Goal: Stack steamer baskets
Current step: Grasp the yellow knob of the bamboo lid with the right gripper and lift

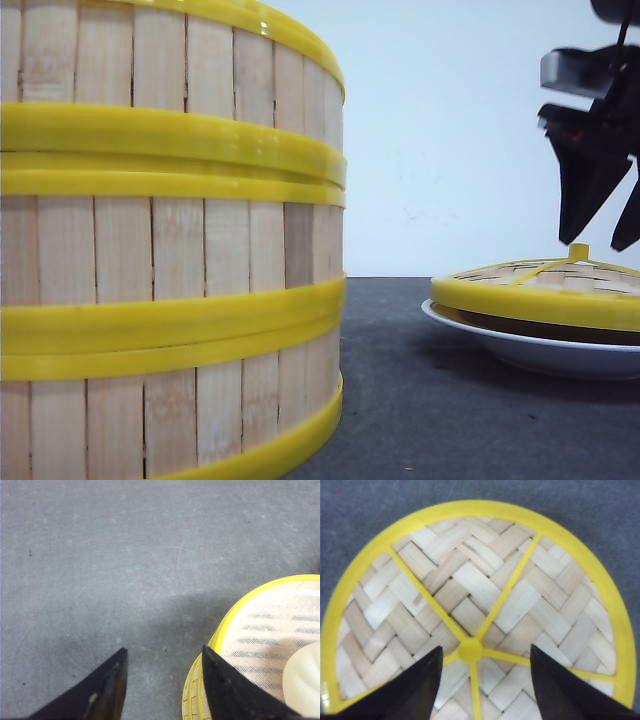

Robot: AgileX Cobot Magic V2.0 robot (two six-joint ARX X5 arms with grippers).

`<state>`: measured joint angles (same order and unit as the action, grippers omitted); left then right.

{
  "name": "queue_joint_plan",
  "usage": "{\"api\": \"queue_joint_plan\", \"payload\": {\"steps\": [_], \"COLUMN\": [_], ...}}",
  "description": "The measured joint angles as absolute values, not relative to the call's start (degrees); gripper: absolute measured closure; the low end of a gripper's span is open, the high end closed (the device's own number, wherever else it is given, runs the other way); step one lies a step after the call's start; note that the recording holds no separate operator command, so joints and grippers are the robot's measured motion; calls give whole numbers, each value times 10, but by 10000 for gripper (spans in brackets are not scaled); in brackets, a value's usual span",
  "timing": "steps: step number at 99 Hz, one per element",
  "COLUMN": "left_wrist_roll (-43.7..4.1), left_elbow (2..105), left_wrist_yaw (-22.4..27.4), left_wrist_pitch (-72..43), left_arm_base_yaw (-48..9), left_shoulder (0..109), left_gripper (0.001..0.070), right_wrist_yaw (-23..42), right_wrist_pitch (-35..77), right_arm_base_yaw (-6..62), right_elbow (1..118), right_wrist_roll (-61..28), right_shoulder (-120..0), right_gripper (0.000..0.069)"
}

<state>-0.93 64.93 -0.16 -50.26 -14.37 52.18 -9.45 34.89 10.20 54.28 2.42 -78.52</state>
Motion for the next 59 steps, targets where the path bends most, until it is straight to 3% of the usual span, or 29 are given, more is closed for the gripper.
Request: {"api": "queue_joint_plan", "payload": {"steps": [22, 59], "left_wrist_roll": [-9, -9], "left_elbow": [649, 649], "left_wrist_yaw": [-1, -1], "left_wrist_pitch": [-503, -503], "left_arm_base_yaw": [-144, -144], "left_shoulder": [522, 522], "left_gripper": [433, 433], "right_wrist_yaw": [-93, -88], "right_wrist_pitch": [332, 325], "right_arm_base_yaw": [116, 139], "right_elbow": [543, 543], "right_wrist_roll": [13, 13], "right_shoulder": [-804, -804], "right_gripper": [385, 621]}}
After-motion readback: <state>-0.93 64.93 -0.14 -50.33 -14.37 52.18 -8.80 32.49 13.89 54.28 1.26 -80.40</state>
